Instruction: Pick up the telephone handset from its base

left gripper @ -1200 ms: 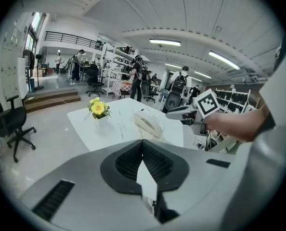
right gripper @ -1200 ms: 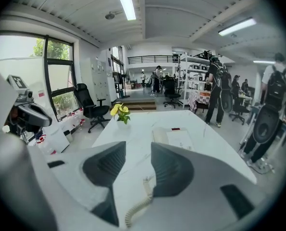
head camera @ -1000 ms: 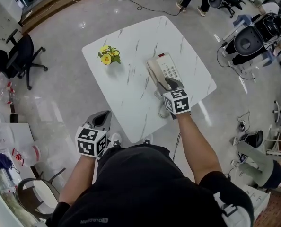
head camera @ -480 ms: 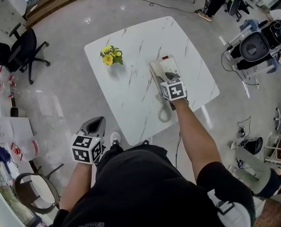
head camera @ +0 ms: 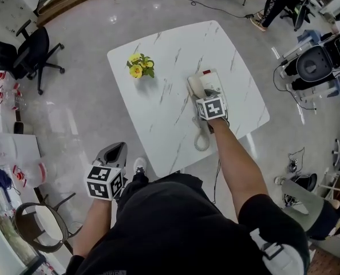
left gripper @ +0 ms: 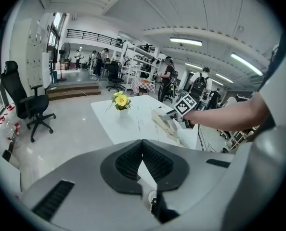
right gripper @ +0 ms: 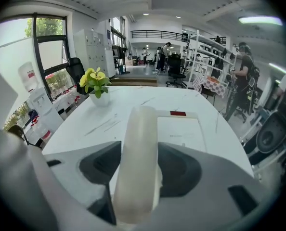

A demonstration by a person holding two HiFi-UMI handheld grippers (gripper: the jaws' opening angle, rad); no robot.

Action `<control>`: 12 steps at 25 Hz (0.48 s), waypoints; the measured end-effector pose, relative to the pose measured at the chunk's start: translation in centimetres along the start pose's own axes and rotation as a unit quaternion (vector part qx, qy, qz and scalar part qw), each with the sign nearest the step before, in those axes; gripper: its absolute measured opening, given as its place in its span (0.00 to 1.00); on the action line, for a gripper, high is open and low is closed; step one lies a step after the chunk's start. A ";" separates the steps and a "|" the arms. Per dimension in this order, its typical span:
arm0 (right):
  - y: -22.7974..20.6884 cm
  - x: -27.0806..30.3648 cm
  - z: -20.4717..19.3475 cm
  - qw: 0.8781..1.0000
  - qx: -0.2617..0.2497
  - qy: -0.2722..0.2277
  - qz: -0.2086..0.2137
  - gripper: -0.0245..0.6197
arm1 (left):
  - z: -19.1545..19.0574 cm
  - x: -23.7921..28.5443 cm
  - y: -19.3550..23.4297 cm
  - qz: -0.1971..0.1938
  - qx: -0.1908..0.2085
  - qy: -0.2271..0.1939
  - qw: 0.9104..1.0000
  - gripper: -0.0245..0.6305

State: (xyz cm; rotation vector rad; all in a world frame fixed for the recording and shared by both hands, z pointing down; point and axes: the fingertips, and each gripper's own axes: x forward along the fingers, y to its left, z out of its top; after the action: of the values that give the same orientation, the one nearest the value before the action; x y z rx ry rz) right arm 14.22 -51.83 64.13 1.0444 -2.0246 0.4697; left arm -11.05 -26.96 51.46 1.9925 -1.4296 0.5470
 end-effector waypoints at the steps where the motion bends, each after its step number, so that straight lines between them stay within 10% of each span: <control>1: 0.0 0.2 0.0 1.000 0.001 0.002 0.001 0.39 | 0.0 0.0 0.1 0.002 -0.002 0.000 1.000 0.04; 12: -0.4 1.6 -0.4 1.000 0.006 0.030 -0.003 0.39 | -0.2 0.2 0.8 0.008 -0.016 -0.002 1.000 0.04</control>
State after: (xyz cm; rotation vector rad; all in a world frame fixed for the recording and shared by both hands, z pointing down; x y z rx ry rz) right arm 14.17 -52.68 65.65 1.0325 -1.9675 0.5051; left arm -11.77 -27.16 51.88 1.9605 -1.4484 0.5249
